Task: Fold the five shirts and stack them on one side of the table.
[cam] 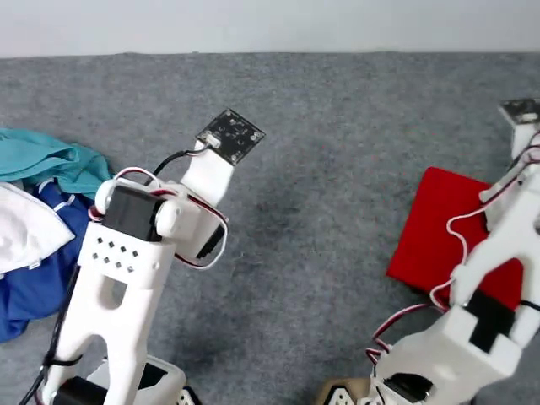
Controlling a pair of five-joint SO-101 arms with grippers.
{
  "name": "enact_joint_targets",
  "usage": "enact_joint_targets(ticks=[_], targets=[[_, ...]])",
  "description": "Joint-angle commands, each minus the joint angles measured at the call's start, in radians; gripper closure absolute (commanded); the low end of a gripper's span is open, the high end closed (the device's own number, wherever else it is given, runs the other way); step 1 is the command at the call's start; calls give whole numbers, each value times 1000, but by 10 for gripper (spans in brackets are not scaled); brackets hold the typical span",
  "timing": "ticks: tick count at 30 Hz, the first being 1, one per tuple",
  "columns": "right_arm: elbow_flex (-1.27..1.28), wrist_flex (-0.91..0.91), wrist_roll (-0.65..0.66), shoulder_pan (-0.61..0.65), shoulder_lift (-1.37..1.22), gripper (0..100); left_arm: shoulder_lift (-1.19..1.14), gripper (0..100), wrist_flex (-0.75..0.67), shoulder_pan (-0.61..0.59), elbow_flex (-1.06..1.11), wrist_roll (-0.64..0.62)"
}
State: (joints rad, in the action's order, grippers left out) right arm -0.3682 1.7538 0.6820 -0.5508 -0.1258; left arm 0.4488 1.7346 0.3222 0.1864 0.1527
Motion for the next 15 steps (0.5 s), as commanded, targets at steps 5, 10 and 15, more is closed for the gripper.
enact_joint_targets(ticks=[5, 10, 15], targets=[[161, 42, -203, 65, 259, 987, 37, 985, -14, 163, -2, -114], [413, 41, -316, 165, 464, 990, 35, 985, -64, 163, -2, -135], [608, 36, -416, 272, 633, 990, 28, 985, -120, -21, -2, -132]])
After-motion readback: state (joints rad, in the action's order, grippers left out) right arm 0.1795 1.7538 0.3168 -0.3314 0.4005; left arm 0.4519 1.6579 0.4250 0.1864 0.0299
